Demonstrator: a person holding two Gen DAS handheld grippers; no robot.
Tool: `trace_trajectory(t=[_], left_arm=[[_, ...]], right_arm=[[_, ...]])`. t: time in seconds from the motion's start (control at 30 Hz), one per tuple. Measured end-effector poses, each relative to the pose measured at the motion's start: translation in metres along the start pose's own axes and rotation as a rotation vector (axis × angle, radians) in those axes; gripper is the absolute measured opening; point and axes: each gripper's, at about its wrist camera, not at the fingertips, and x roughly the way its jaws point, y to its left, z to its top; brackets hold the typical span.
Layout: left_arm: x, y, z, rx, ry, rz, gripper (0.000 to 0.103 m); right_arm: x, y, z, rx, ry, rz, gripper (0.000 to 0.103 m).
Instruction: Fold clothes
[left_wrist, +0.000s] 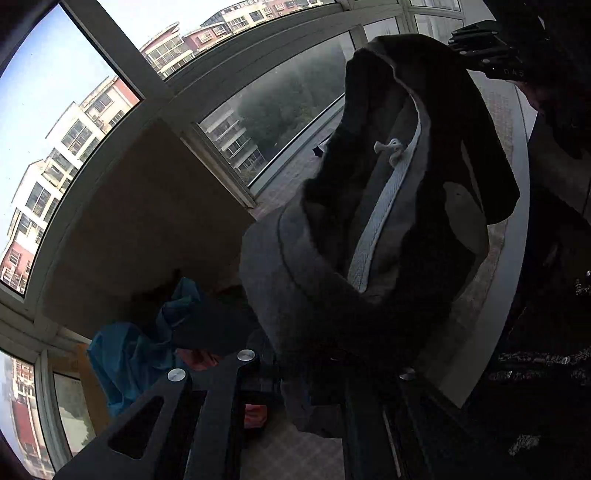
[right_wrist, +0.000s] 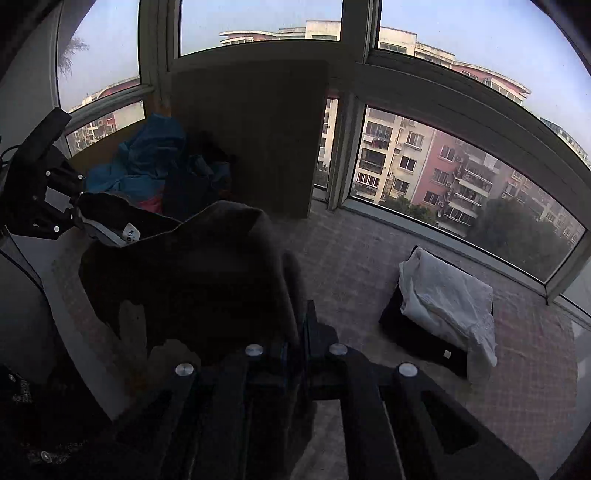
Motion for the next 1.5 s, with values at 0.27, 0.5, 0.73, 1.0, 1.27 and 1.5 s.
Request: trace_trajectory(t=[0.27,0.5,0.73,1.0,1.27,1.5], left_arm=[[0.211,-0.061,-0.077,-0.12,0.263,-0.245,0.016],[0.194,-0.028,-0.061,-0.104,0.19,-0.205,0.037],[0.208,0.0,-0.035,-0.082,0.181,-0.194,0.037],[0.235,0.022,-0.011,-0.161,0.195,-0.369,0.044],[0.255,0.019,-0.026,-0.125,0.301,-0.453,0.046],[0.249,0.008,-0.027,-0.134,0.292,-0.52,0.005]], right_arm=[[0.107,-0.027,-0.084,0.112,0.224,0.027,0.006],[0.105,-0.051,-0.047,0.116,0.186,0.048,0.006],[0.121,-0.059,-0.04,0.093,0.222,0.077,0.006],[0.11,-0.075,-0.05,0.129,0.212,0.072,0.006],[0.108,-0.086,-0.063,0.163,0.223,0.076,0.006],[0.098,-0.088,-0.062,0.152,0.213,0.047,0.006]])
